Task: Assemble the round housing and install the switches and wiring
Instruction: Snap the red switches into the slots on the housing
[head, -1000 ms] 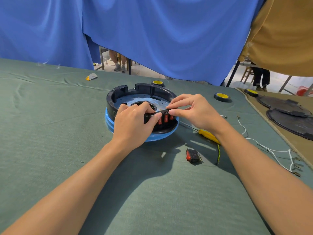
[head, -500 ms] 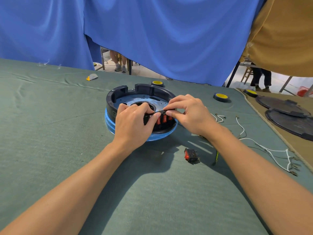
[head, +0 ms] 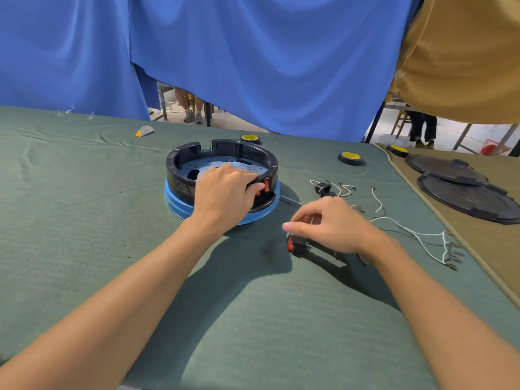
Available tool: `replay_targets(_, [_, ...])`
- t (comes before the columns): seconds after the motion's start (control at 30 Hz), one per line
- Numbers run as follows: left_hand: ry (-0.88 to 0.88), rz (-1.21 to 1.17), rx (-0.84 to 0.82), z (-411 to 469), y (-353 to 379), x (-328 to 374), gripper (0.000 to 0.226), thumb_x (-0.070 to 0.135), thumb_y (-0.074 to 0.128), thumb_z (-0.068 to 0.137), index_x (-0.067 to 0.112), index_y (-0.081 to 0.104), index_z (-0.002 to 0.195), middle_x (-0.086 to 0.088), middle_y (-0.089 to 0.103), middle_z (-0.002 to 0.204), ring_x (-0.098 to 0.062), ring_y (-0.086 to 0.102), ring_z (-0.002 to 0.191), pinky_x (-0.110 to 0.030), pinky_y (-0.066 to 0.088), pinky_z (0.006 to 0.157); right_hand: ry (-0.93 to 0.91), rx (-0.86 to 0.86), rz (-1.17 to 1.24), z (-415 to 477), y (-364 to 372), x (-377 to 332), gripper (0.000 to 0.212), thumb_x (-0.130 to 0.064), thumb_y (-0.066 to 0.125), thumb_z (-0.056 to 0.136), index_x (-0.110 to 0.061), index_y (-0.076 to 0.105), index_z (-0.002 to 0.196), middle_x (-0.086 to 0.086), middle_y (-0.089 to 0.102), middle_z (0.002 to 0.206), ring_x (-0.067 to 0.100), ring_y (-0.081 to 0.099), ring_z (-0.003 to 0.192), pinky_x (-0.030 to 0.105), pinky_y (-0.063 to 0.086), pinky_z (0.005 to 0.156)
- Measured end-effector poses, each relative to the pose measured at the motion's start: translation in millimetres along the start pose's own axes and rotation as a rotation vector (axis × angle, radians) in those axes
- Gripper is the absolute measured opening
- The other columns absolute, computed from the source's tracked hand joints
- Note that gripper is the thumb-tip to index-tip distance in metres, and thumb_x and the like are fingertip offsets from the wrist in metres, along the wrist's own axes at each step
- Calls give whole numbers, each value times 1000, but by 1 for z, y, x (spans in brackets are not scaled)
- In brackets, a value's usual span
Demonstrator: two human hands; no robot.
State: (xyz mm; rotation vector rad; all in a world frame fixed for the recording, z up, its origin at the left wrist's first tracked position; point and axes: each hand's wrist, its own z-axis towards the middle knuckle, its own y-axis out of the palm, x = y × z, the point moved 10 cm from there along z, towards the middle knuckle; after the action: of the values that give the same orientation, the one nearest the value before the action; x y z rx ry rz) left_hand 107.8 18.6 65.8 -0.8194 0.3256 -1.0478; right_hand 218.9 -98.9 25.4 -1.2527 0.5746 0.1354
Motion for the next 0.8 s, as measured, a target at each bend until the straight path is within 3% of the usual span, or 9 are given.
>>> replay_targets(0.1, [-90, 45, 53, -3, -4, -2, 31, 46, 49, 97, 28, 74, 93, -1, 69, 86, -24, 62, 86, -30, 28, 63, 7, -129, -61, -8, 11, 1, 39, -66, 72, 68, -37, 73, 94, -14, 63, 75, -9, 52, 67, 12, 34, 57])
replay_targets(0.27, [-75, 94, 68, -6, -3, 9, 31, 45, 47, 98, 25, 71, 93, -1, 70, 87, -25, 63, 84, -30, 30, 61, -39, -116, -38, -10, 13, -6, 29, -41, 82, 71, -30, 74, 96, -9, 60, 89, 1, 55, 74, 15, 42, 66])
replay_targets(0.43, [95, 26, 74, -9, -9, 13, 27, 37, 55, 96, 18, 72, 102, 0, 75, 91, -24, 67, 92, -33, 45, 68, -51, 41, 339, -11, 2, -6, 18, -7, 81, 75, -14, 75, 90, -1, 66, 92, 15, 65, 86, 32, 56, 83])
replay_targets(0.53, [116, -28, 71, -11, -11, 2, 27, 34, 59, 95, 14, 73, 106, -5, 75, 96, -27, 67, 97, -38, 48, 78, -5, 95, 537, -8, -3, 2, 23, -2, 79, 76, -15, 74, 94, 0, 69, 96, 15, 67, 88, 34, 56, 82])
replay_targets(0.63, [160, -54, 171, -22, -22, 0, 28, 29, 63, 92, 9, 74, 108, -5, 75, 102, -26, 67, 100, -38, 47, 81, 1, 102, 800, -7, -5, 7, 37, 2, 77, 75, -16, 70, 107, 3, 67, 102, 15, 67, 88, 29, 54, 83])
replay_targets(0.73, [347, -129, 274, -35, -34, 24, 33, 32, 64, 89, 11, 71, 114, 2, 73, 109, -20, 64, 101, -37, 43, 85, -28, 93, 1042, -6, -2, 4, 45, -3, 76, 68, -11, 67, 112, 6, 68, 101, 22, 67, 92, 36, 55, 90])
replay_targets(0.8, [444, -189, 268, -38, -37, 36, 38, 35, 64, 88, 12, 70, 117, 3, 73, 101, -15, 59, 98, -33, 40, 85, -42, 83, 1178, -3, -1, 0, 47, 1, 72, 69, -6, 65, 115, 10, 66, 101, 23, 66, 92, 33, 56, 85])
